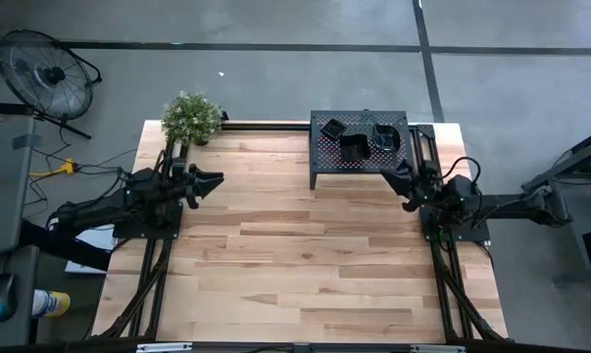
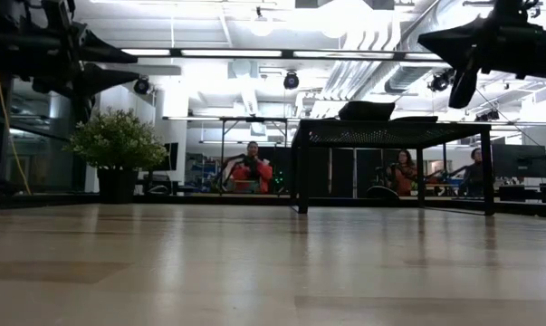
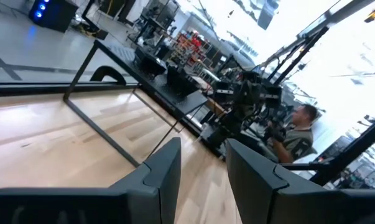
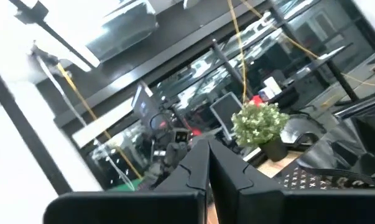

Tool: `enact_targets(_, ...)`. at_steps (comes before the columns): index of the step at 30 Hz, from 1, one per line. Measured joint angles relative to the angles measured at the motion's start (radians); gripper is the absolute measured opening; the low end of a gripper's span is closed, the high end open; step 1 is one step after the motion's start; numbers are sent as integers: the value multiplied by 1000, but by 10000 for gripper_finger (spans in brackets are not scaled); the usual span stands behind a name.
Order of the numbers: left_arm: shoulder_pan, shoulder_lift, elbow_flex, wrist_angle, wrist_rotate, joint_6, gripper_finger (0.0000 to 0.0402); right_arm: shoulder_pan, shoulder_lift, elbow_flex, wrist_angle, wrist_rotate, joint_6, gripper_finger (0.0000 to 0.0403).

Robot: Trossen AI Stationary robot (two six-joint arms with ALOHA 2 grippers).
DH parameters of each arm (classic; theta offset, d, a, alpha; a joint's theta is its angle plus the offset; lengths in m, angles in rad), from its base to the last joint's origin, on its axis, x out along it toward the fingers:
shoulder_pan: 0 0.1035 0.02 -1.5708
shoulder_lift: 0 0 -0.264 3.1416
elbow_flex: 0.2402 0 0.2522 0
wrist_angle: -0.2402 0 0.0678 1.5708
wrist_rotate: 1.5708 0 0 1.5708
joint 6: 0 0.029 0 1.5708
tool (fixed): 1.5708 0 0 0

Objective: Pick & Place Mini shaped plates
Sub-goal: Return to Home Position

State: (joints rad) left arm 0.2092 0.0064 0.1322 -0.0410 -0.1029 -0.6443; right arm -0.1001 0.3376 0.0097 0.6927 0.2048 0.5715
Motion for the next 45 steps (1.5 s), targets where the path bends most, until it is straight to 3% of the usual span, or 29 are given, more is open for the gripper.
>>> enact_targets(6, 0, 0, -11, -9, 13, 7, 124, -39, -19, 0, -86, -72, -29, 0)
enact_targets(18, 0, 6, -104, 47, 40, -45, 124, -234, -162, 0, -398, -354, 32, 0)
enact_targets(22, 0, 3, -105, 42, 67, -9, 124, -262, -180, 0, -458, -394, -89, 0)
enact_targets(24, 0, 6, -105, 38, 67, 34, 124, -262, -181, 0, -455, -407, -154, 0)
enact_targets(27, 0, 10, -105, 40, 72, 91, 124, -262, -181, 0, -457, -410, -117, 0)
enact_targets(45, 0, 11, -105, 40, 68, 91, 124, -261, -181, 0, -484, -439, -79, 12)
